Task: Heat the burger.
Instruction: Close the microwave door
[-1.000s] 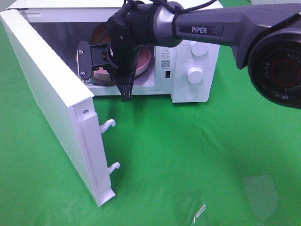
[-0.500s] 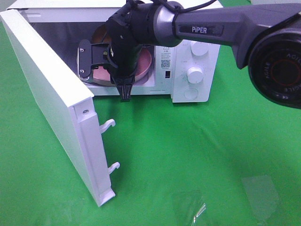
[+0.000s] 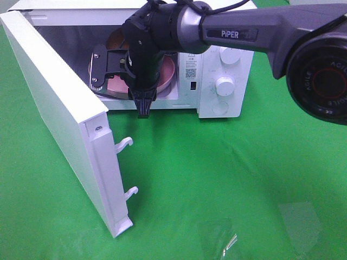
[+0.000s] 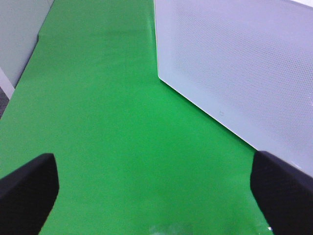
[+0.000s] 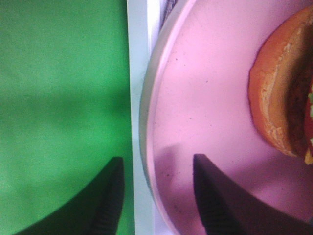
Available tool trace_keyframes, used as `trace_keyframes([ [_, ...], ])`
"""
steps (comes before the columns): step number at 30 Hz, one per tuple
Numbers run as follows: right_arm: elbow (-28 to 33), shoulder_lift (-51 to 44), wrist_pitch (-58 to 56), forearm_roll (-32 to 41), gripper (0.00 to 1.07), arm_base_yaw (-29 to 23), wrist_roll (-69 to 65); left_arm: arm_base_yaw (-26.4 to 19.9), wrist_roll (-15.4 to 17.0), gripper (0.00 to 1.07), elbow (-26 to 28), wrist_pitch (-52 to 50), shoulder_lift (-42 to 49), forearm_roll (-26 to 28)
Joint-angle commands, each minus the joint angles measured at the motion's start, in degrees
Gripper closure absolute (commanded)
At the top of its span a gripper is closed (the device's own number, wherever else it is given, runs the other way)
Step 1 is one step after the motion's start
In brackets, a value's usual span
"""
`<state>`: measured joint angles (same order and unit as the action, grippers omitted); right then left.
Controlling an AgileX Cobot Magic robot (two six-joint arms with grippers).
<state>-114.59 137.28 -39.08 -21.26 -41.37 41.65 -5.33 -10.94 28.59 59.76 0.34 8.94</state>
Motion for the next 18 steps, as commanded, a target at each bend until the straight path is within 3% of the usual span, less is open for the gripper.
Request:
trace_keyframes([
  [1, -0.40, -0.69, -0.29, 0.23, 0.51, -0.11, -1.20, 0.06, 0.34, 0.07, -0.17, -0.29, 1.03, 0.06],
  [9, 0.57, -2.46, 0.11, 1.26, 0.39, -0.11, -3.90, 0.06, 0.34, 0.07, -0.17, -0.29, 1.03, 0.06],
  [11, 3.21, -4.24, 1.20, 1.49, 0.33, -0.11, -4.47, 0.06, 0.34, 0.07, -0.17, -0.29, 1.03, 0.06],
  [18, 8.65, -7.22, 3.32, 1.49, 0.31, -0.11, -5.04, 0.06, 0.34, 0.07, -0.17, -0.29, 1.03, 0.06],
])
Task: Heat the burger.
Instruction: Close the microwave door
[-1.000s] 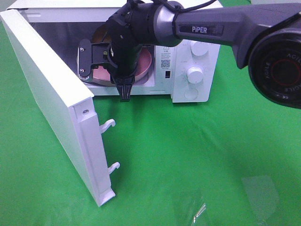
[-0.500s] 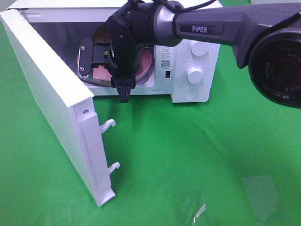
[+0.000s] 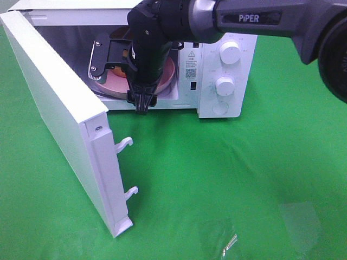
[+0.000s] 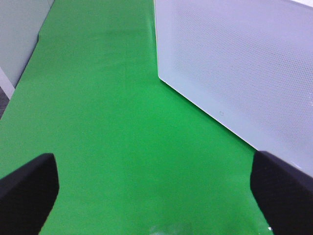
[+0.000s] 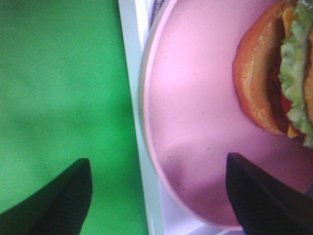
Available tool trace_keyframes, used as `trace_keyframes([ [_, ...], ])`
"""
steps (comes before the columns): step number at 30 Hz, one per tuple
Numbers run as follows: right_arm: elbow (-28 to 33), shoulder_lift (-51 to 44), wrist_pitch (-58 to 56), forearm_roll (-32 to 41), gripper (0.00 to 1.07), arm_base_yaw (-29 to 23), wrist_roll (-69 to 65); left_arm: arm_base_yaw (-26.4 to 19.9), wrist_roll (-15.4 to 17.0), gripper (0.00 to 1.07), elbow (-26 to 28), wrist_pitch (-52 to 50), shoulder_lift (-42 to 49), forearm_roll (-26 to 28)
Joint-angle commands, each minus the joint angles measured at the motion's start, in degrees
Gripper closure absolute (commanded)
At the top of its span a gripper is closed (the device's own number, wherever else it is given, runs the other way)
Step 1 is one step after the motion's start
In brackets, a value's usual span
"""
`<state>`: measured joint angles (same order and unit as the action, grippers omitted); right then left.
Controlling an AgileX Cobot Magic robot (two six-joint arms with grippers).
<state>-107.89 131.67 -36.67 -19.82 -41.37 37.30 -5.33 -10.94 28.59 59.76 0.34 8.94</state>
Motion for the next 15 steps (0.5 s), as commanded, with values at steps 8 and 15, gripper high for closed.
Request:
trace_keyframes([
  [8, 8.14, -5.61, 3.61, 0.06, 0.31, -0.11, -0.69, 0.06, 0.34, 0.07, -0.17, -0.29, 1.03, 0.06],
  [15, 16.04, -11.00, 3.44, -0.23, 0.31, 0.00, -1.43, 0.06, 0.34, 0.07, -0.17, -0.29, 1.03, 0.06],
])
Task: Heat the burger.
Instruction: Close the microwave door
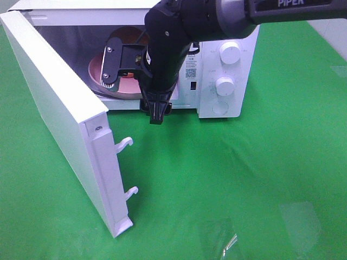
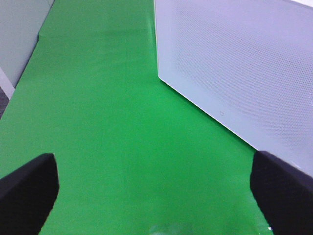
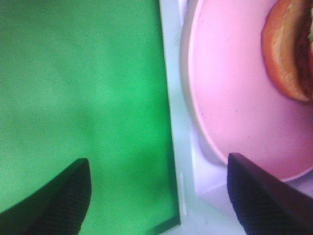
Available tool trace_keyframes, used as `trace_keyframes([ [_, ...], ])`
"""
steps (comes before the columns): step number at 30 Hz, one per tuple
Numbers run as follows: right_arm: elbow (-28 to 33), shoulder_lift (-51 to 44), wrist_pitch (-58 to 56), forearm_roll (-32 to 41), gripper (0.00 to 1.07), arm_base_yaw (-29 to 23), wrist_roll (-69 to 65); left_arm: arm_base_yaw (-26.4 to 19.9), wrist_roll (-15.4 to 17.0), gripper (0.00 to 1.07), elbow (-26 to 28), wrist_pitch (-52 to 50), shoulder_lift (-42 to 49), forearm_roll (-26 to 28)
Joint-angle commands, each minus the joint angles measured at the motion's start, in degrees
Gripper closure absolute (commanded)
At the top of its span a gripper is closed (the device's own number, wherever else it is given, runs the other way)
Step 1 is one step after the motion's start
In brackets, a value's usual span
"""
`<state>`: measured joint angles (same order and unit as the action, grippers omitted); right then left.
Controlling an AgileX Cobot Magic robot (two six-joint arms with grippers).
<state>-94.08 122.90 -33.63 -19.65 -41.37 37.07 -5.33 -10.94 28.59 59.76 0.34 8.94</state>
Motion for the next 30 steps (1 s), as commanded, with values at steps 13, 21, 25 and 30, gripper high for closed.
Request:
trace_keyframes([
  [13, 11.06, -13.01, -4.41, -1.95, 0.31, 0.06, -10.77, 0.06, 0.34, 0.07, -0.17, -0.29, 1.03, 0.06],
  [21, 18.62, -22.00, -8.54, -2.01, 0.31, 0.06, -24.12, 0.06, 0.34, 0.07, -0.17, -0.29, 1.03, 0.06],
  [25, 22.92, -26.01, -9.91, -1.66, 0.31, 1.26, -29.51, 0.06, 0.34, 0.07, -0.17, -0.29, 1.03, 0.06],
  [30, 27.27, -29.22, -10.43, -1.60, 0.31, 2.92, -32.49, 0.06, 0.34, 0.07, -0.17, -0.29, 1.03, 0.06],
])
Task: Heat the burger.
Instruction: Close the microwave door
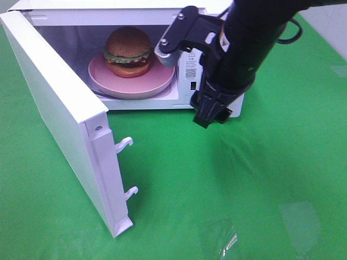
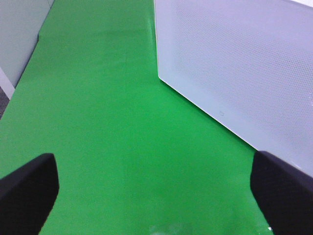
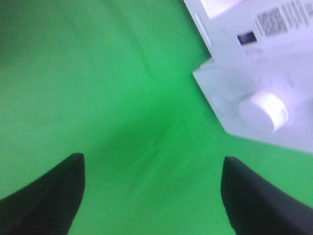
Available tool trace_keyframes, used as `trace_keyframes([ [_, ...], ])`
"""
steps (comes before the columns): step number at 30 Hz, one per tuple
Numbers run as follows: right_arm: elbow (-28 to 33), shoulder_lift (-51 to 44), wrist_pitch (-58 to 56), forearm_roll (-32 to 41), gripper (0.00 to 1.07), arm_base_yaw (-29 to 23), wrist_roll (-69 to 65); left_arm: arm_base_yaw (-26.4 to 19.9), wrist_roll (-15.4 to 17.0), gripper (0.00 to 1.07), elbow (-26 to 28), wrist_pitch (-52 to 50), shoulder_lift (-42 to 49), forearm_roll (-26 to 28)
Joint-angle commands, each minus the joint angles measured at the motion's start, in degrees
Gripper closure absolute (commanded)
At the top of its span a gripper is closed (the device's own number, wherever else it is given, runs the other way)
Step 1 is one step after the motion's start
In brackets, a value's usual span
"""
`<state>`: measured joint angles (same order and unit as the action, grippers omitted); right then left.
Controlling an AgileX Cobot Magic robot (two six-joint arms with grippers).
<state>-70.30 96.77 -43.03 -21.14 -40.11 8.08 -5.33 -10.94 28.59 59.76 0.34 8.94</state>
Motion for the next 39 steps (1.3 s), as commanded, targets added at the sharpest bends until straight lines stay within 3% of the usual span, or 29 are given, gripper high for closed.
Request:
trace_keyframes([
  [1, 6.13, -5.44, -1.20, 0.34, 0.31, 2.92, -5.04, 0.06, 0.34, 0.07, -0.17, -0.29, 1.03, 0.06],
  [4, 11.57, -11.17, -1.78, 1.32, 0.31, 5.56, -7.51, 0.06, 0.34, 0.07, -0.17, -0.29, 1.03, 0.06],
  [11, 17.65, -20.05, -1.78, 2.29, 0.32, 8.82, -11.75, 0.06, 0.34, 0.07, -0.17, -0.29, 1.03, 0.06],
  [15, 22.40, -31.74, -2.29, 4.18, 0.32, 12.38, -16.27, 0.06, 0.34, 0.07, -0.17, -0.29, 1.03, 0.06],
  [18, 22.92, -33.35, -2.46, 4.24, 0.32, 13.01, -16.84, 0.06, 0.34, 0.07, -0.17, -0.29, 1.03, 0.06],
  [20, 24.41, -40.79, -5.96, 4.24, 0.32, 14.67, -17.88, 0.06, 0.34, 0.07, -0.17, -0.29, 1.03, 0.06],
  [31, 24.41, -56.15, -19.31, 7.73, 0.31, 14.73, -17.42, 0.06, 0.34, 0.07, -0.17, -0.29, 1.03, 0.06],
  [39, 27.16, -64.69, -22.23, 8.77, 0.31, 14.73, -16.16, 0.06, 0.34, 0.07, -0.17, -0.29, 1.03, 0.06],
])
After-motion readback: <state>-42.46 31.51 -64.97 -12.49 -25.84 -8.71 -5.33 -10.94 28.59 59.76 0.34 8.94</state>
